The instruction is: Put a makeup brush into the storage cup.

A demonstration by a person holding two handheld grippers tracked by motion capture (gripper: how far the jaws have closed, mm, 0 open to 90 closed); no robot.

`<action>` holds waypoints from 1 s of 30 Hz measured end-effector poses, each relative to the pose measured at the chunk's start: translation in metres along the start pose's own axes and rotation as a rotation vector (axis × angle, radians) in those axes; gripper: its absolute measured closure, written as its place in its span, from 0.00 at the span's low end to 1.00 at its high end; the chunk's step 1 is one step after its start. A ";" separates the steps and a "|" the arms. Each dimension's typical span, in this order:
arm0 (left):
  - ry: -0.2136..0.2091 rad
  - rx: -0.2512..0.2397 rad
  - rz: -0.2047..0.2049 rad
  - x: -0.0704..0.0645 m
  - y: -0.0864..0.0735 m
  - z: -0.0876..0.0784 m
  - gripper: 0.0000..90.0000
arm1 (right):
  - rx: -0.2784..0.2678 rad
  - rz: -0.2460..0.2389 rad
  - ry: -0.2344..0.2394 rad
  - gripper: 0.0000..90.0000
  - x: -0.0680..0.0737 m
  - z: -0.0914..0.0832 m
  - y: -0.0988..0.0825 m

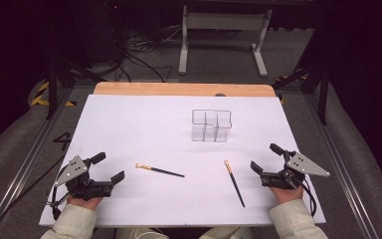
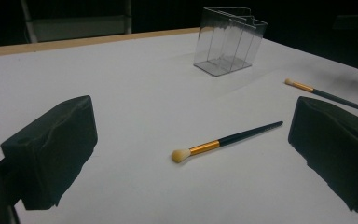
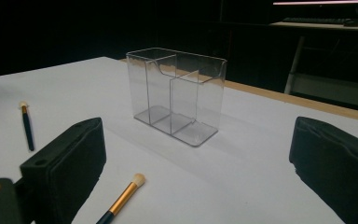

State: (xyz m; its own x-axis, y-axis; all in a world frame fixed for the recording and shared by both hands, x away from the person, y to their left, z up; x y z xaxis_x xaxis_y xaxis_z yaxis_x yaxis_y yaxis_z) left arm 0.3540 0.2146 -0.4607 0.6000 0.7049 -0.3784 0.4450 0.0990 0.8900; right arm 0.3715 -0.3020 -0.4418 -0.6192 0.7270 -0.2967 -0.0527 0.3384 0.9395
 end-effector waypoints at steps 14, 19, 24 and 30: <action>0.009 -0.011 0.013 0.000 0.001 0.000 0.01 | 0.011 0.015 -0.010 0.00 -0.003 0.001 -0.001; 0.000 -0.012 0.001 -0.001 0.001 0.000 0.01 | -0.012 0.008 0.005 0.02 -0.001 0.000 0.001; -0.002 -0.030 0.007 0.000 0.002 -0.002 0.00 | -0.015 0.011 -0.003 0.01 -0.001 0.002 0.000; -0.013 -0.028 0.016 -0.001 0.002 -0.002 0.00 | -0.014 0.011 -0.004 0.00 0.000 0.002 0.000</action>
State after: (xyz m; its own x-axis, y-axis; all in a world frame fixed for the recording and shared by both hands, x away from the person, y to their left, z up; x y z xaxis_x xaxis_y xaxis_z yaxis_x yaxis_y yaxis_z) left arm 0.3529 0.2153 -0.4575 0.6157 0.6972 -0.3672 0.4167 0.1074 0.9027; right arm 0.3729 -0.3011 -0.4417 -0.6169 0.7328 -0.2873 -0.0568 0.3226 0.9448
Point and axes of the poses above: each handheld gripper's, and its own axes: z roughly forward along the jaws, y roughly out of its top, x roughly to its left, the point moved 5 cm from there along z, roughly forward along the jaws, and after that the axes turned 15 degrees about -z, right-handed, at the moved point
